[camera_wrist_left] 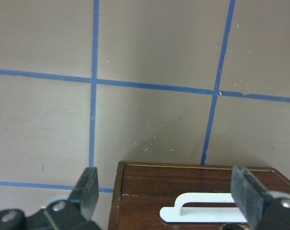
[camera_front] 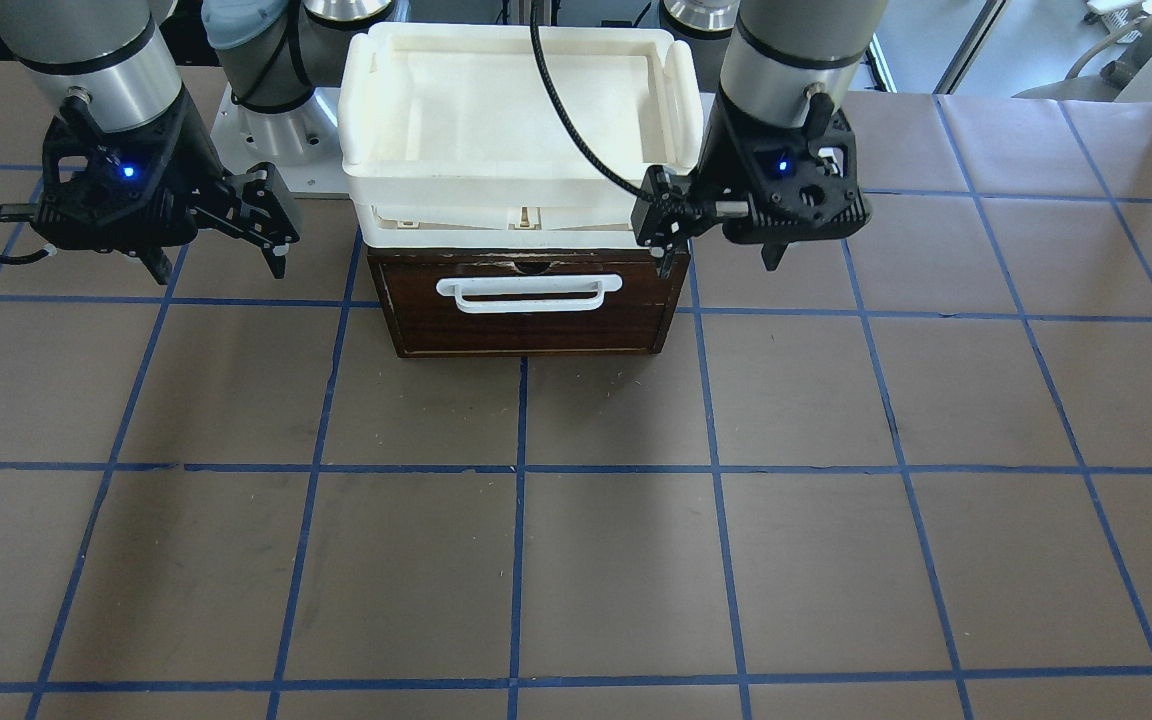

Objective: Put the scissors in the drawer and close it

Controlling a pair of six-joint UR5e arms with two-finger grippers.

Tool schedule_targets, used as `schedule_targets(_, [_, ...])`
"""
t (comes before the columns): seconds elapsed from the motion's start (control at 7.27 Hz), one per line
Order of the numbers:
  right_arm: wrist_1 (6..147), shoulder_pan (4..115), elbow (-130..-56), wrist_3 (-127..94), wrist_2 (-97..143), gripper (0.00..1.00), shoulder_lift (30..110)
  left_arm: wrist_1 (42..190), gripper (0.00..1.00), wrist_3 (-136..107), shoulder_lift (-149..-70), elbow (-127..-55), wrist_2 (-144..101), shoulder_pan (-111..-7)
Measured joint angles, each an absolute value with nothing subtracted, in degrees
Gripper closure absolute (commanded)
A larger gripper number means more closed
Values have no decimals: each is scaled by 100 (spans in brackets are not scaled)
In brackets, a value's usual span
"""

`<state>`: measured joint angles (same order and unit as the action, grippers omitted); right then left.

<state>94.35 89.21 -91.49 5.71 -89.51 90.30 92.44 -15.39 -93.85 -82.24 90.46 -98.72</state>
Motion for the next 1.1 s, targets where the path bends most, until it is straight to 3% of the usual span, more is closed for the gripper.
schedule_targets(0.55, [9445, 8921, -9149, 560, -8954, 0, 9027, 9843, 0, -579, -8655, -8482, 9088, -9397])
schedule_targets(1.1, [9442, 8921, -9150, 554, -8948, 0, 9027, 9470, 0, 8, -8767, -8658, 9013, -9244])
